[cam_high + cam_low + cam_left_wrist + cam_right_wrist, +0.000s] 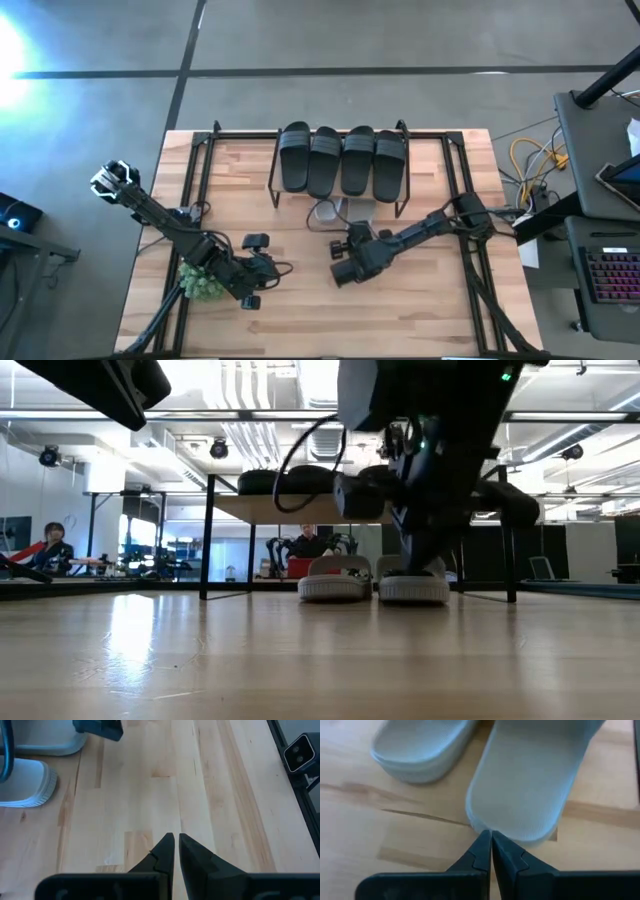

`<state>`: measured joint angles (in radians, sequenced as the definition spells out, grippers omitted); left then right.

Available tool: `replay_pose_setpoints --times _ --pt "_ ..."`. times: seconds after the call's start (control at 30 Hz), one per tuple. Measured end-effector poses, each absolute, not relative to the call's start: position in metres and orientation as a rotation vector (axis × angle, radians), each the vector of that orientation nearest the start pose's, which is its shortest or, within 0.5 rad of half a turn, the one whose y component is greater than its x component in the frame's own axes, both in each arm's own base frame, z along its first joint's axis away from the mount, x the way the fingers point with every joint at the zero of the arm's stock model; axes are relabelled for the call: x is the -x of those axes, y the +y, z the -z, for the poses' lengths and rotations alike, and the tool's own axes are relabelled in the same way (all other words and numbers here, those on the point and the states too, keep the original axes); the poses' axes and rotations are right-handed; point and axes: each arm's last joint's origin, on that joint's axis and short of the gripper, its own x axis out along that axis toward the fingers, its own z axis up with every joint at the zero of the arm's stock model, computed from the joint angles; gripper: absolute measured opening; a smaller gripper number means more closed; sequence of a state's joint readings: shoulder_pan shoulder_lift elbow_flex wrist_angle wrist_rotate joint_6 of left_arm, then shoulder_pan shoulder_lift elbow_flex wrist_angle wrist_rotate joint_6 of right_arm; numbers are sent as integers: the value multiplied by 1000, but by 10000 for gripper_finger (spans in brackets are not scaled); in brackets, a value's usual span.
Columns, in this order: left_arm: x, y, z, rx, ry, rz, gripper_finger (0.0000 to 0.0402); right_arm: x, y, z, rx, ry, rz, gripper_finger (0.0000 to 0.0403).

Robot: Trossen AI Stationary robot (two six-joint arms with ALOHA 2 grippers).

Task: Pick and place slides into the shelf
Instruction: Put the right gray slipper under the shelf, then adjust the left gray slipper under the shelf

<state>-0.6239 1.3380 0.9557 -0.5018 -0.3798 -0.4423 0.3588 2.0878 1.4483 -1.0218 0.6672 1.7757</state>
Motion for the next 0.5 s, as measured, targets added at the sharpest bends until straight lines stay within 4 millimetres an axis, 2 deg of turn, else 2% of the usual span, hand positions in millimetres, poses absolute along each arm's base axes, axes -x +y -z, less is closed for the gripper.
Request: replay_pose_setpoints --times 0.13,0.37,0.5 --pt "-224 -148 -251 -9 801 50 12 -356 120 -159 -622 653 1220 8" --pt "-225 -148 -252 -20 790 30 12 -346 136 -205 -684 624 1092 8" --pt "-226 -148 -252 -21 772 16 12 -344 130 -219 -778 612 1084 8"
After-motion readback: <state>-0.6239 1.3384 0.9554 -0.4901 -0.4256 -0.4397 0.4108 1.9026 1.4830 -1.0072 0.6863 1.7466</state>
